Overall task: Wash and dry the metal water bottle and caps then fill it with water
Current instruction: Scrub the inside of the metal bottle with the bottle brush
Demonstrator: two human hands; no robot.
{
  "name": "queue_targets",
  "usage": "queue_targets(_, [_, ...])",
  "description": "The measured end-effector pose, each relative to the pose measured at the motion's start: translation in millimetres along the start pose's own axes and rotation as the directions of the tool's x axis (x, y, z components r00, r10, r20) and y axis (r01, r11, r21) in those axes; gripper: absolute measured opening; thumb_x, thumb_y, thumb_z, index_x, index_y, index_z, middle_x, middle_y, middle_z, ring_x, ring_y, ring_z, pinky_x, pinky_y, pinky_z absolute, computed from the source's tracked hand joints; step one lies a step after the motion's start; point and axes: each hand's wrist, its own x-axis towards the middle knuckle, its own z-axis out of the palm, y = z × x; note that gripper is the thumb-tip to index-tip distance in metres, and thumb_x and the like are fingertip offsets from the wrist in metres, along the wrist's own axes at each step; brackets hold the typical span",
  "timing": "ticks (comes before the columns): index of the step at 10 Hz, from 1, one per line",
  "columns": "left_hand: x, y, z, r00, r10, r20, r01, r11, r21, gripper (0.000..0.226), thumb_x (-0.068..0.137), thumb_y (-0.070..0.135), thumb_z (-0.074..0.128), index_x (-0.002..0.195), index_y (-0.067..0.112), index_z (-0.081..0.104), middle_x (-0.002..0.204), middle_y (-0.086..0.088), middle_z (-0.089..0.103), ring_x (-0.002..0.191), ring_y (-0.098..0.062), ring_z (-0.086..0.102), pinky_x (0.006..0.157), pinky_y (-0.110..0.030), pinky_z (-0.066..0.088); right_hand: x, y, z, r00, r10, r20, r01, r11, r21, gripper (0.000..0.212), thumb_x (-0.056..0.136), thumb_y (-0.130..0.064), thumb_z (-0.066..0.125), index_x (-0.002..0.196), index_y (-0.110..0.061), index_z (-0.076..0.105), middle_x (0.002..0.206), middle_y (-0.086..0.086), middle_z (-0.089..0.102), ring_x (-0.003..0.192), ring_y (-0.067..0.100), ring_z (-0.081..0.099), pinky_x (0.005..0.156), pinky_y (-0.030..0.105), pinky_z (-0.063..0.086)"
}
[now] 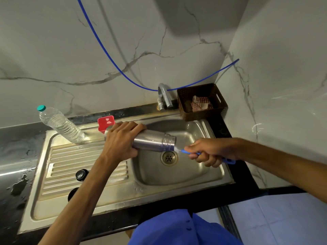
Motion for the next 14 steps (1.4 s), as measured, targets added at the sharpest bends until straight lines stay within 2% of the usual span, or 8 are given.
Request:
queue_targets(1, [-2,-1,2,1.000,-0.007,-0.003,0.008,0.999,0.042,0.083,0.050,0.031,0.093,0.127,0.028,0.062,0.115,-0.002,0.072,0.103,-0.031,0.069,0.092,-0.051,0.052,3,4,-1,0.981,-0.149,-0.124,0.100,0.937,-0.334,0.049,0.107,-0.050,0.036,0.085,-0.014,0.059,0.058,-0.009,0.039,0.045,0.010,0.034,0.046,0.022,0.025])
queue_targets(2, [-5,-8,8,0.997,-0.073,-0.005,0.072,0.996,-0.048,0.077,0.054,0.035,0.087,0.126,0.031,0.061,0.110,0.004,0.072,0.097,-0.025,0.069,0.077,-0.036,0.048,7,17,17,0.689,-0.718,-0.102,-0.106,0.040,-0.994,0.033,0.108,-0.040,0.035,0.106,-0.016,0.057,0.069,-0.005,0.053,0.054,0.015,0.051,0.047,0.023,0.033])
queue_targets(3, [-15,-13,17,0.996,-0.092,-0.005,0.090,0.985,-0.146,0.079,0.056,0.038,0.088,0.129,0.034,0.057,0.109,0.005,0.072,0.093,-0.023,0.069,0.071,-0.035,0.052,10,22,23,0.603,-0.793,0.087,-0.226,-0.274,-0.935,0.012,0.101,-0.022,0.058,0.104,-0.010,0.058,0.073,0.004,0.058,0.058,0.018,0.052,0.047,0.029,0.041])
queue_targets(6, [-33,-12,11,0.993,-0.092,-0.076,0.076,0.977,-0.197,0.076,0.061,0.046,0.084,0.131,0.032,0.061,0.110,0.006,0.072,0.091,-0.020,0.067,0.071,-0.036,0.055,-4,-3,31,0.570,-0.817,-0.092,-0.092,0.048,-0.995,0.018,0.095,-0.033,0.067,0.093,-0.017,0.059,0.064,-0.005,0.054,0.044,0.014,0.044,0.041,0.026,0.030])
queue_targets(9, [-34,-12,-24,0.978,-0.123,-0.168,0.079,0.966,-0.247,0.073,0.059,0.045,0.080,0.128,0.025,0.065,0.113,0.003,0.073,0.091,-0.018,0.068,0.072,-0.029,0.049,-17,-51,29,0.500,-0.862,-0.084,-0.169,-0.002,-0.986,0.033,0.099,-0.042,0.045,0.087,-0.014,0.058,0.057,-0.004,0.038,0.040,0.011,0.028,0.047,0.022,0.020])
queue_targets(10, [-34,-8,-31,0.975,-0.118,-0.187,0.070,0.966,-0.248,0.073,0.056,0.041,0.081,0.125,0.025,0.066,0.110,0.005,0.073,0.087,-0.016,0.067,0.071,-0.026,0.047,-27,-64,34,0.507,-0.860,-0.050,-0.188,-0.054,-0.981,0.027,0.088,-0.037,0.071,0.085,-0.013,0.060,0.058,-0.003,0.040,0.043,0.012,0.026,0.048,0.021,0.017])
queue_targets(12, [-31,-8,-35,0.986,-0.084,-0.144,0.049,0.971,-0.236,0.070,0.055,0.040,0.082,0.122,0.030,0.065,0.107,0.010,0.072,0.087,-0.013,0.066,0.068,-0.024,0.044,-26,-59,60,0.574,-0.815,-0.085,-0.180,-0.024,-0.983,0.028,0.079,-0.032,0.081,0.085,-0.014,0.061,0.061,-0.001,0.038,0.045,0.014,0.028,0.045,0.024,0.022])
queue_targets(14, [-38,-18,-30,0.976,-0.137,-0.169,0.095,0.967,-0.237,0.072,0.054,0.039,0.083,0.122,0.029,0.065,0.104,0.008,0.074,0.083,-0.017,0.069,0.067,-0.028,0.050,-45,-40,38,0.540,-0.842,0.018,-0.094,-0.082,-0.992,0.022,0.098,-0.034,0.060,0.085,-0.016,0.061,0.061,-0.004,0.042,0.044,0.009,0.026,0.043,0.022,0.020])
